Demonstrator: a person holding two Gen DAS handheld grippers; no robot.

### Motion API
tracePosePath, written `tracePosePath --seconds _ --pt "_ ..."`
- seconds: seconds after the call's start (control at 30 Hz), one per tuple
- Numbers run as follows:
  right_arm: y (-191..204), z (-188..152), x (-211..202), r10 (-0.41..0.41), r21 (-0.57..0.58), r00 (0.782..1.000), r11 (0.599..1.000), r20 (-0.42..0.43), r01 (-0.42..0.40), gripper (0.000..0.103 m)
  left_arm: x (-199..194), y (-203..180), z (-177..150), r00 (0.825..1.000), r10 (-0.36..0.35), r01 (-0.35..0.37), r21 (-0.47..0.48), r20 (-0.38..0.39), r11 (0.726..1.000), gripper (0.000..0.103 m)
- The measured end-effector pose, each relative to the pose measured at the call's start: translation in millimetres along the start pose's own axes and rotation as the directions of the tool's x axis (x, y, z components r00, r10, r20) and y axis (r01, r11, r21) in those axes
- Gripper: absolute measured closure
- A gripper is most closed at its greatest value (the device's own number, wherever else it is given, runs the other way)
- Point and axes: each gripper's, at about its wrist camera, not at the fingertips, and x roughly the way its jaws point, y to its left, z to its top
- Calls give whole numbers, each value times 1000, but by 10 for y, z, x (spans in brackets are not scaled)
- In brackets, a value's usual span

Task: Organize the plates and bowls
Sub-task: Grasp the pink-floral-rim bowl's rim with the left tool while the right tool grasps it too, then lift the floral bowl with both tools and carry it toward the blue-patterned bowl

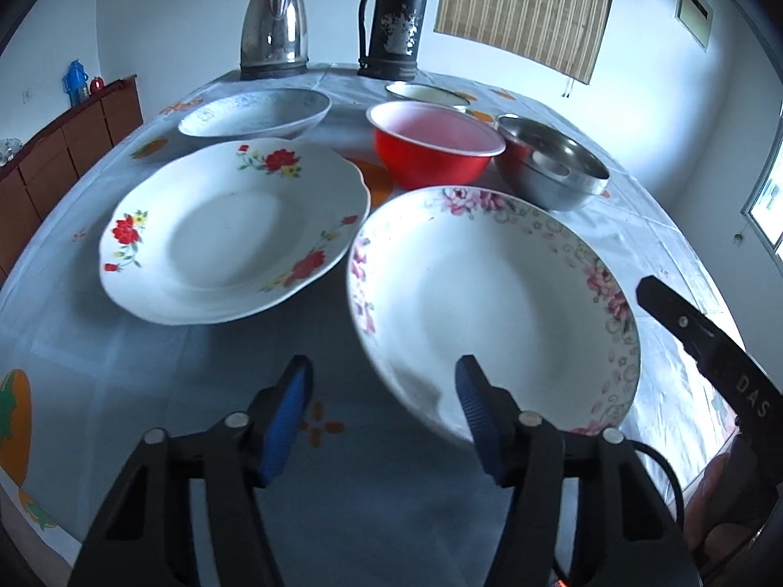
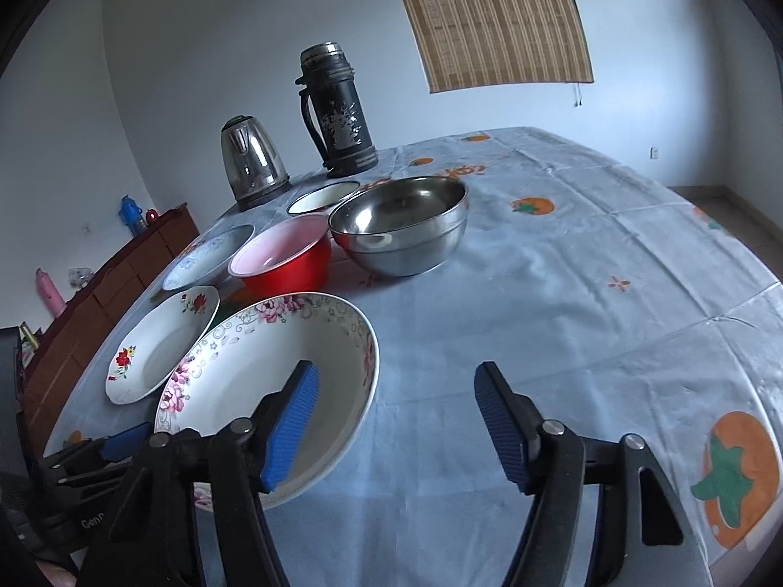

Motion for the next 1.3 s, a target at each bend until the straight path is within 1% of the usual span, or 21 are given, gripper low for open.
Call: tracePosePath --seconds 0.03,0.07,0.2,0.27,0.3,0.33,0.37,0.43,0.53,0.7,0.73,0.83,0.9,1.0,1.07,1.23,1.3 --pt "-3 14 37 11 1 1000 1000 -14 -11 51 27 8 18 1000 -7 7 -8 -11 1000 51" --pt "-6 24 78 22 4 999 1000 -28 -22 52 54 5 31 1000 -12 12 -13 -20 1000 52" --pt "10 51 215 43 -3 997 999 -69 -44 52 83 -18 66 1000 -4 4 -12 -21 1000 60" --pt "17 56 258 49 -11 995 999 -82 -50 52 90 -6 77 1000 -21 21 -26 -22 999 68" --pt "12 58 277 52 -12 995 999 -90 -53 52 92 12 86 999 -46 45 -43 -28 998 77" --pt "8 57 301 54 -11 994 998 -100 -55 55 83 60 93 998 -64 62 -75 -29 995 78" --pt "2 57 325 56 -11 992 998 -110 -58 61 75 97 97 996 -80 77 -94 -26 993 79" --pt "-14 58 366 69 -8 989 997 -129 -70 65 47 150 98 994 -105 102 -114 -17 988 79" --pt "-35 54 404 83 -6 986 996 -144 -85 65 -35 179 85 992 -123 124 -121 15 985 80" --pt "-57 61 497 142 23 974 990 -179 -140 65 12 231 108 988 -152 154 -182 23 971 80" --pt "-62 61 521 154 32 970 988 -189 -151 65 30 228 117 988 -150 151 -185 20 971 80" --pt "-56 75 554 165 30 966 986 -201 -163 74 51 198 133 990 -139 140 -178 16 974 81" --pt "-53 87 578 179 36 961 984 -211 -175 74 68 208 148 989 -148 148 -186 14 971 81" --pt "-13 130 640 203 29 950 979 -237 -202 74 154 227 190 987 -161 155 -200 -10 967 81" --pt "17 169 681 193 14 951 981 -243 -195 74 206 219 203 987 -157 150 -202 -17 968 81" --pt "46 241 787 189 -18 951 980 -247 -199 73 252 151 245 993 -121 120 -172 2 978 81" --pt "19 252 806 203 -3 949 978 -241 -210 73 265 143 261 993 -117 116 -165 6 979 81"
